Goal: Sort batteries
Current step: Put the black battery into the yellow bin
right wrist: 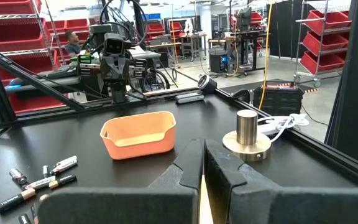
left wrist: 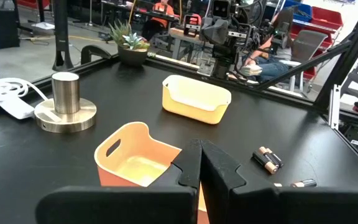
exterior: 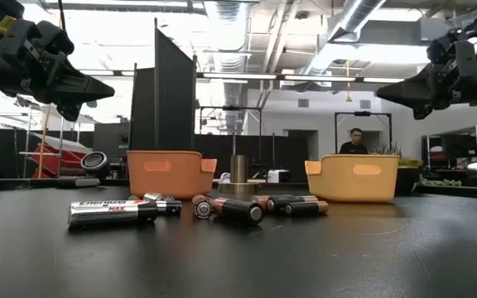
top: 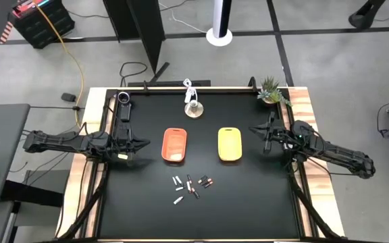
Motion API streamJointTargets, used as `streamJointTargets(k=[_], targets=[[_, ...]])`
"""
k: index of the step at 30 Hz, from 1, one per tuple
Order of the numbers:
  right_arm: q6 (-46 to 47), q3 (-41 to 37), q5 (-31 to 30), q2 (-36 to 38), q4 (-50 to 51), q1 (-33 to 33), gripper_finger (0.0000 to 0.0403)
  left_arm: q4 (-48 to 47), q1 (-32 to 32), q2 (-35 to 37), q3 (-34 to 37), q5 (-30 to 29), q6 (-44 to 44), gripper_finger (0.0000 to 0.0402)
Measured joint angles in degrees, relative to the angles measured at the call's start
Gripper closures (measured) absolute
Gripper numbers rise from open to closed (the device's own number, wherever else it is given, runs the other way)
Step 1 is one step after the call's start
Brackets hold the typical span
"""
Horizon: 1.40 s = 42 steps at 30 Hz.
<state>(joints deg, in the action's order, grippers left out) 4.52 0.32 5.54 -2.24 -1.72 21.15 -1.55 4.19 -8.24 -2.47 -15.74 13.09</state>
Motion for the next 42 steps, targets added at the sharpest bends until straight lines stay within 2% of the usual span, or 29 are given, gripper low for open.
streamJointTargets(k=[12, 15, 18, 20, 22, 25, 28, 31, 36, 39, 42], targets=[[0.2, 0.02, 0.05, -0.01, -1.67, -0.02, 0.0367, 0.98, 0.01, 0.01, 0.0, -0.05, -0.01, 0.0401], [5.3, 0.02, 0.14, 0.11, -9.48, 0.0, 0.0367, 2.4, -0.01, 0.01, 0.12, -0.03, 0.01, 0.0401], [11.53, 0.07, -2.56, -0.01, -19.88, 0.77, 0.0367, 4.04, 0.0, -0.01, 0.21, -0.01, -0.38, 0.0401], [16.09, 1.49, -2.92, 0.08, -21.68, 1.81, 0.0367, 5.77, 0.01, -0.01, 0.39, -0.22, -1.97, 0.0401], [17.96, 4.55, 0.43, -0.32, -19.51, 2.64, 0.0367, 8.63, -0.01, 0.0, 0.36, -0.28, -1.75, 0.0401], [18.46, 9.94, 8.58, -3.04, -16.22, 2.69, 0.0367, 9.75, 0.02, -0.01, 0.34, -0.27, -0.54, 0.0401], [19.47, 13.87, 14.79, -9.52, -15.46, 0.33, 0.0367, 9.49, 0.0, 0.01, 0.34, -0.25, -0.42, 0.0401], [18.83, 17.15, 18.29, -18.05, -15.52, -4.44, 0.0367, 9.5, -0.01, 0.0, 0.31, -0.01, -0.25, 0.0401], [11.5, 20.86, 17.91, -34.22, -17.4, -13.45, 0.0367, 9.26, 0.01, -0.01, 0.22, 0.01, -0.22, 0.0401], [4.02, 22.66, 14.86, -44.28, -25.15, -16.43, 0.0367, 7.51, 0.01, 0.0, 0.17, 0.01, -0.21, 0.0401], [5.53, 25.47, 13.74, -53.12, -32.64, -18.24, 0.0367, 6.65, 0.02, -0.25, 0.15, -0.01, 0.19, 0.0401]])
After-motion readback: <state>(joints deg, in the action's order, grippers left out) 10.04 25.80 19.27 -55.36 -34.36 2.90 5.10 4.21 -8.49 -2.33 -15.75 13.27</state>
